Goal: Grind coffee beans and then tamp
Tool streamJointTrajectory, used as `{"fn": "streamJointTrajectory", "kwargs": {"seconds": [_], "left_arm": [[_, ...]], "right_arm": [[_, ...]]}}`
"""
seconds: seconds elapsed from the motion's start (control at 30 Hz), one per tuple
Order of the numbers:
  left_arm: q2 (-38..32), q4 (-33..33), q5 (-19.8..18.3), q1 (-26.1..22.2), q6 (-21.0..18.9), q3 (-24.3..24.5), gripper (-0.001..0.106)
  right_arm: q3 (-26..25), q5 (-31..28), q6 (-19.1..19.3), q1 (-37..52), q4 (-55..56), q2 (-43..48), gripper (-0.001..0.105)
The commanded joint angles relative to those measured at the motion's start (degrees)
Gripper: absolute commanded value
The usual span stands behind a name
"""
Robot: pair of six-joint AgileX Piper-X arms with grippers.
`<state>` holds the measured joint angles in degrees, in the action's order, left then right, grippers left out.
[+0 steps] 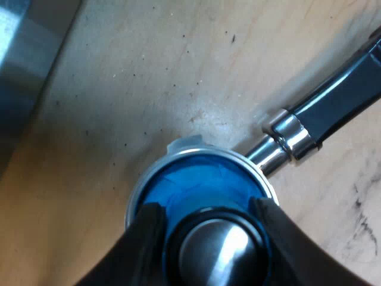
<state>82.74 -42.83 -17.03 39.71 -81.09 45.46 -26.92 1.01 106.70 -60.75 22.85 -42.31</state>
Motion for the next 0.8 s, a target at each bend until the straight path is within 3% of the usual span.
{"fn": "streamJointTrajectory", "kwargs": {"seconds": [0.03, 0.8], "left_arm": [[3.2, -4.0, 1.8, 0.4, 0.0, -4.5, 0.0], [2.3, -3.7, 0.4, 0.4, -0.5, -4.8, 0.0]], "right_arm": [[-0.1, 0.1, 0.1, -0.1, -0.8, 0.1, 0.069], [-0.1, 0.1, 0.1, -0.1, -0.8, 0.1, 0.069]]}}
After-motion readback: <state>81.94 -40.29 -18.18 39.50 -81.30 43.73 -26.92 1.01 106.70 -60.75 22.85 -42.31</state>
